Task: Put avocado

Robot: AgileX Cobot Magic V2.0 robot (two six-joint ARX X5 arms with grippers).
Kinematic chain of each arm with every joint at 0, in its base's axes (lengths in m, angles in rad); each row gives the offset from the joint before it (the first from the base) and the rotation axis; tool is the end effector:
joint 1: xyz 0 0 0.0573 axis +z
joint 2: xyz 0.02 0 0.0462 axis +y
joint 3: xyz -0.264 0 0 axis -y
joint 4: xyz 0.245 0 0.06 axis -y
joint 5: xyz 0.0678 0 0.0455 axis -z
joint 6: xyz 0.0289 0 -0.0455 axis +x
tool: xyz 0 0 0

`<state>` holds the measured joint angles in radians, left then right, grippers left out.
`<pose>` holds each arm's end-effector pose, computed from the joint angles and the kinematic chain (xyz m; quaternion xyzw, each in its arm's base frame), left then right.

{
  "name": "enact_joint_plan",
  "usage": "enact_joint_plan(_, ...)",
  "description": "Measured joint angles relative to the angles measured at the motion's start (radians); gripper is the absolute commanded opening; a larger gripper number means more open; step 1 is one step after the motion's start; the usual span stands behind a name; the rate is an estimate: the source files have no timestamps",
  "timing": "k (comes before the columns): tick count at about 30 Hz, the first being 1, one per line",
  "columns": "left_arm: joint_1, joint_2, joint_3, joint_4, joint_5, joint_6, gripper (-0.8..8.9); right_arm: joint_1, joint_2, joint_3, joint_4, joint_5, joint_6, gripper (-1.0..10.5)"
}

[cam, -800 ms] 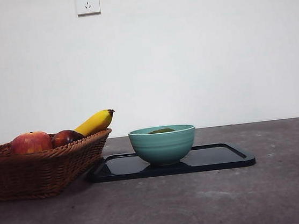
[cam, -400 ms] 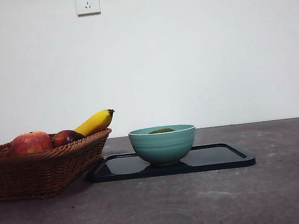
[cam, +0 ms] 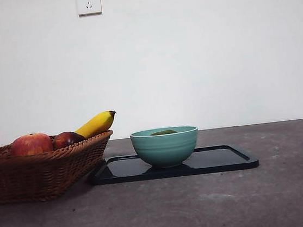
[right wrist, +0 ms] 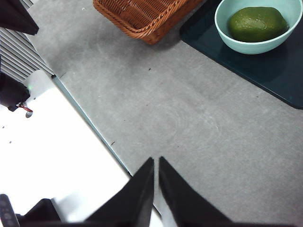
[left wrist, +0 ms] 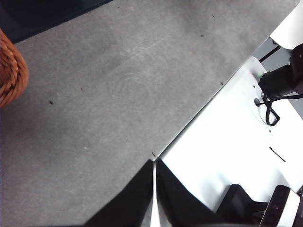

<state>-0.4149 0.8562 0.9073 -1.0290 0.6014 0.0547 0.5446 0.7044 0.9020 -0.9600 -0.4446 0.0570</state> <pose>0.1214 -0.0713 0.2994 -0.0226 0.4557 -0.4422 0.7722 0.0921 0.0703 0.3165 0.0047 0.3840 0.4298 0.8172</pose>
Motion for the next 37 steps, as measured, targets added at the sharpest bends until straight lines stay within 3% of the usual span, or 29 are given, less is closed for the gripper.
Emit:
enact_joint_plan(17, 0.000, 0.000, 0.000, 0.024, -0.002, 0.003, 0.07, 0.000, 0.000, 0.000, 0.000, 0.000, 0.000, 0.1)
enact_joint_plan(20, 0.022, -0.013, -0.001, 0.127, -0.056, 0.021, 0.07, 0.000, 0.000, 0.000, 0.000, 0.000, 0.000, 0.1)
enact_joint_plan(25, 0.126, -0.124, -0.064, 0.505, -0.199, 0.039, 0.07, 0.000, 0.000, 0.000, 0.000, 0.000, 0.000, 0.1)
enact_joint_plan(30, 0.243, -0.292, -0.237, 0.888, -0.343, 0.042, 0.07, 0.000, 0.000, 0.000, 0.000, 0.000, 0.000, 0.1)
enact_joint_plan(33, 0.301, -0.402, -0.349, 1.001, -0.446, 0.042, 0.07, 0.000, 0.000, 0.000, 0.000, 0.000, 0.000, 0.1)
enact_joint_plan(37, 0.359, -0.528, -0.473, 1.022, -0.543, 0.044, 0.07, 0.000, 0.000, 0.000, 0.000, 0.000, 0.000, 0.1)
